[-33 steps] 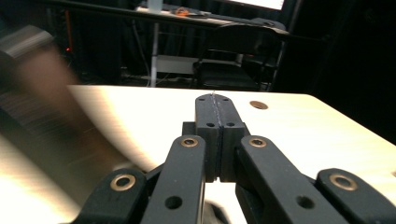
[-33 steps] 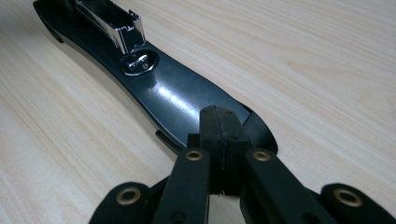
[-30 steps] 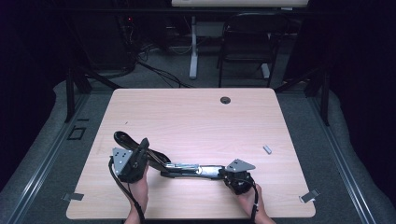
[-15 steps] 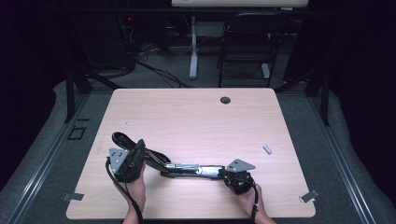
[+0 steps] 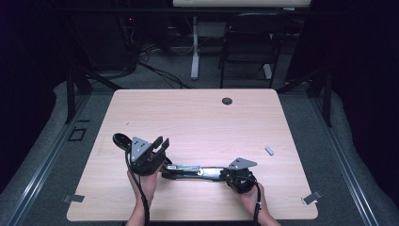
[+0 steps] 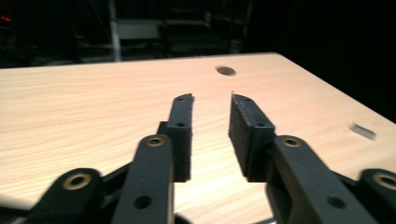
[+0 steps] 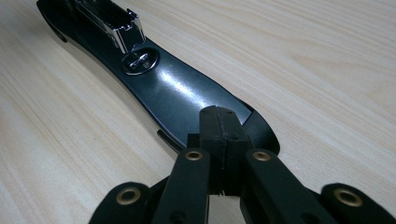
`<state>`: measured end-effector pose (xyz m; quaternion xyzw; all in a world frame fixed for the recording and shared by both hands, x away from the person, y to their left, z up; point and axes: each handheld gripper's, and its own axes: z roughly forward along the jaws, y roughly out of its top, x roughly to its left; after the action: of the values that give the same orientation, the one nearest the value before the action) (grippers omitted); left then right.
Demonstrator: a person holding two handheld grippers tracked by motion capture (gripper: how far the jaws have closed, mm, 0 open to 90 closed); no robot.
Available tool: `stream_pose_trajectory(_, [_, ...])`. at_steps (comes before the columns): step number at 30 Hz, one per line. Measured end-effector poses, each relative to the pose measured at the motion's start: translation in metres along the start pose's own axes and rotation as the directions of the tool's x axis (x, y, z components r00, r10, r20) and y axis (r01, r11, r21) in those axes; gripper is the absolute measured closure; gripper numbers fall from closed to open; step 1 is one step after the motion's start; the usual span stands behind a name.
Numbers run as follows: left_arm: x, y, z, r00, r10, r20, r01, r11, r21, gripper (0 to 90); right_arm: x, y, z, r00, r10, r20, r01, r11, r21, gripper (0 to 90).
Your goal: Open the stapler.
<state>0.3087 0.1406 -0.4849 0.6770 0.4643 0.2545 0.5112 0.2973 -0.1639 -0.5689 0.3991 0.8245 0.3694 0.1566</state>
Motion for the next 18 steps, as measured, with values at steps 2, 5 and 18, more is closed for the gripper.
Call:
stream_pose_trajectory(2, [-0.002,0.005,0.008,0.9994,0.012,0.031,-0.013,0.9986,0.051,61.9,-0.001,0.000,0.000,1.0000,0.004,-0.004,-0.004,1.000,-0.002,90.0])
stream_pose_trajectory(5, [-0.005,0.011,0.020,0.9970,0.023,0.073,-0.031,0.9940,0.105,53.4,-0.003,0.002,0.000,0.9997,0.009,-0.022,-0.009,1.000,0.007,90.0])
stream_pose_trajectory(18, [-0.022,0.051,0.067,0.9707,0.113,0.212,-0.175,0.9380,0.299,27.0,-0.008,0.006,0.001,0.9982,0.024,-0.054,-0.021,0.999,0.039,88.5])
